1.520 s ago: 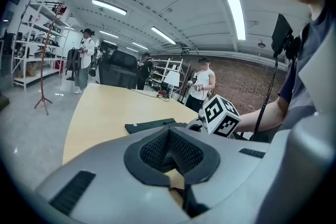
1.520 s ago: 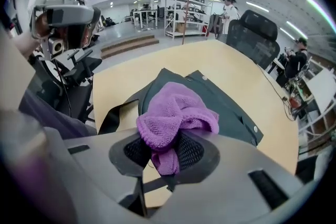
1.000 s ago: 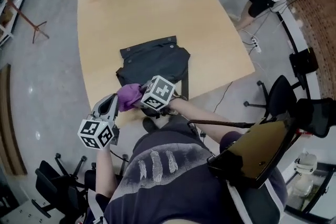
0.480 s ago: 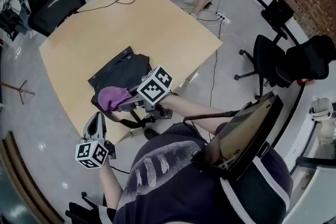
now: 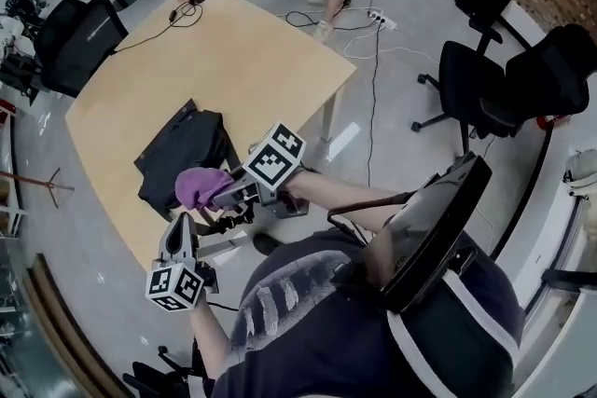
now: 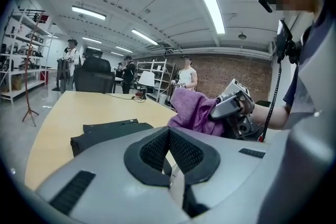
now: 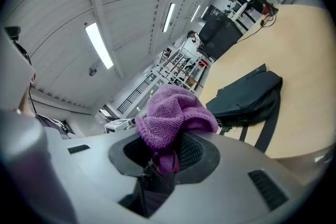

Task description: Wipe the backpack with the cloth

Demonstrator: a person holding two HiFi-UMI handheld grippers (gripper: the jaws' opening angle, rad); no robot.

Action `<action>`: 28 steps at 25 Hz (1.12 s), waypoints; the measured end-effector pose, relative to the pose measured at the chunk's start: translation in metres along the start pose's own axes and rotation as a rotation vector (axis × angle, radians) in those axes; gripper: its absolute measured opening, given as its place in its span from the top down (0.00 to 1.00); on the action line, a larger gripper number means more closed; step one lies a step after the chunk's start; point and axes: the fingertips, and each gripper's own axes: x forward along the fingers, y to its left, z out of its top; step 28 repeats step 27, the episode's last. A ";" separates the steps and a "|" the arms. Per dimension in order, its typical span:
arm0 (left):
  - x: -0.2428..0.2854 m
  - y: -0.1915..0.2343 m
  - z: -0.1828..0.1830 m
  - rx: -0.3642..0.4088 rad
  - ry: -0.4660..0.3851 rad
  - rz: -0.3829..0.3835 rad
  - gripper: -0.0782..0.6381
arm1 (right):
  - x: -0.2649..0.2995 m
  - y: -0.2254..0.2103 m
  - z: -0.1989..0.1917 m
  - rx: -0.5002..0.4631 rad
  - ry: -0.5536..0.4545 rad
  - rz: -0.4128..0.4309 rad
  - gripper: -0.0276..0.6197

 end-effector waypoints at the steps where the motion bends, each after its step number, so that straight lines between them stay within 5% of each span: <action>1: -0.002 -0.014 -0.004 -0.001 0.002 0.009 0.88 | -0.011 0.003 -0.008 -0.004 0.001 0.006 0.80; 9: -0.039 -0.099 -0.045 -0.048 0.035 0.112 0.88 | -0.074 0.025 -0.068 0.040 0.014 0.094 0.81; 15: -0.076 -0.120 -0.064 -0.076 0.048 0.177 0.88 | -0.096 0.038 -0.091 0.092 -0.021 0.114 0.81; 22: -0.109 -0.163 -0.067 -0.010 0.011 0.108 0.88 | -0.089 0.079 -0.118 0.074 -0.058 0.117 0.81; 28: -0.162 -0.192 -0.074 -0.067 -0.059 0.103 0.88 | -0.070 0.116 -0.168 0.064 -0.021 0.101 0.81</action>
